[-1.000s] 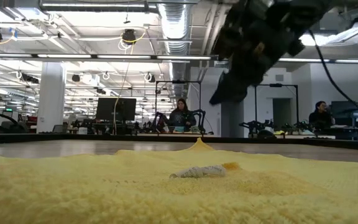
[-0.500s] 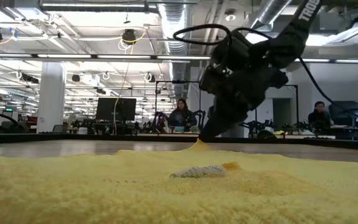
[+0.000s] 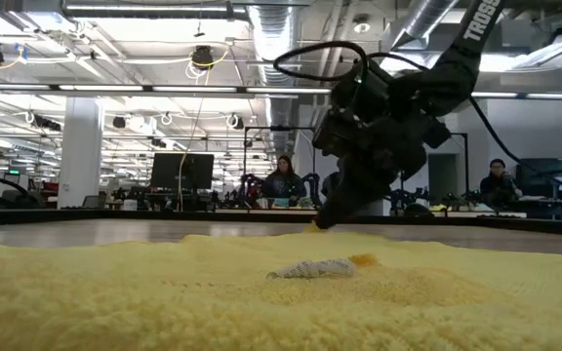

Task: Fold microfiber towels
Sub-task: Fold the yellow microfiber towel

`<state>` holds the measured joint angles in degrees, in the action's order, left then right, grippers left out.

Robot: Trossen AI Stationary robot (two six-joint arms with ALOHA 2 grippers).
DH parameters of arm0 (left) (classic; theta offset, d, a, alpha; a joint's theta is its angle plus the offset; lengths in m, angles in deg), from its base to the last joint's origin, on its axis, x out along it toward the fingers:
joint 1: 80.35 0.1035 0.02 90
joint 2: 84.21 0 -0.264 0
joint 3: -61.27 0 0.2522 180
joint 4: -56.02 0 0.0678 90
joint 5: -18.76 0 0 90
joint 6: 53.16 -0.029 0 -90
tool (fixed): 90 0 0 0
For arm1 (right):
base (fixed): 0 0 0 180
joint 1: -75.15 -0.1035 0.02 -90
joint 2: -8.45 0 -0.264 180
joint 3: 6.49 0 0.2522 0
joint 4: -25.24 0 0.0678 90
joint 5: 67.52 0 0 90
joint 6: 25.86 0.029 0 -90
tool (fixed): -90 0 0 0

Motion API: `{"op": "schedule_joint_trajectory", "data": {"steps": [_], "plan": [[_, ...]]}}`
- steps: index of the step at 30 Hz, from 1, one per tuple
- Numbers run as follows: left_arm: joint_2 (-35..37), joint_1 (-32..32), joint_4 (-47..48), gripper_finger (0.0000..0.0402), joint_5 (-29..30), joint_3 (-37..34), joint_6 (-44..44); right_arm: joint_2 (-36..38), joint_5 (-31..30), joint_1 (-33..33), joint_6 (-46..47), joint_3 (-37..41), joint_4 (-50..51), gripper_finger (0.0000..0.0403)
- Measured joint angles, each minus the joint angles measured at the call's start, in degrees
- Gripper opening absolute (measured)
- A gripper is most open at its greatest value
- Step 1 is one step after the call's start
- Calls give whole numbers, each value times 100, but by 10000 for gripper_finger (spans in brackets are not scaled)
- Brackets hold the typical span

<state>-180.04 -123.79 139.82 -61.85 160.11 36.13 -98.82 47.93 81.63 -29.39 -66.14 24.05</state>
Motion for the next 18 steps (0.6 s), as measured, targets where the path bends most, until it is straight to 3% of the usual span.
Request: {"op": "schedule_joint_trajectory", "data": {"steps": [7, 14, 18], "plan": [[0, 56, 0, 190, 0, 0, 33, -172, 2, -2, 195, -28, -119, 107], [0, 172, 14, 190, -1, 0, -6, -65, -8, 59, 526, -21, 27, 18], [0, 329, 117, 190, -35, 0, 134, 270, -138, 191, 468, -17, 151, 15]]}}
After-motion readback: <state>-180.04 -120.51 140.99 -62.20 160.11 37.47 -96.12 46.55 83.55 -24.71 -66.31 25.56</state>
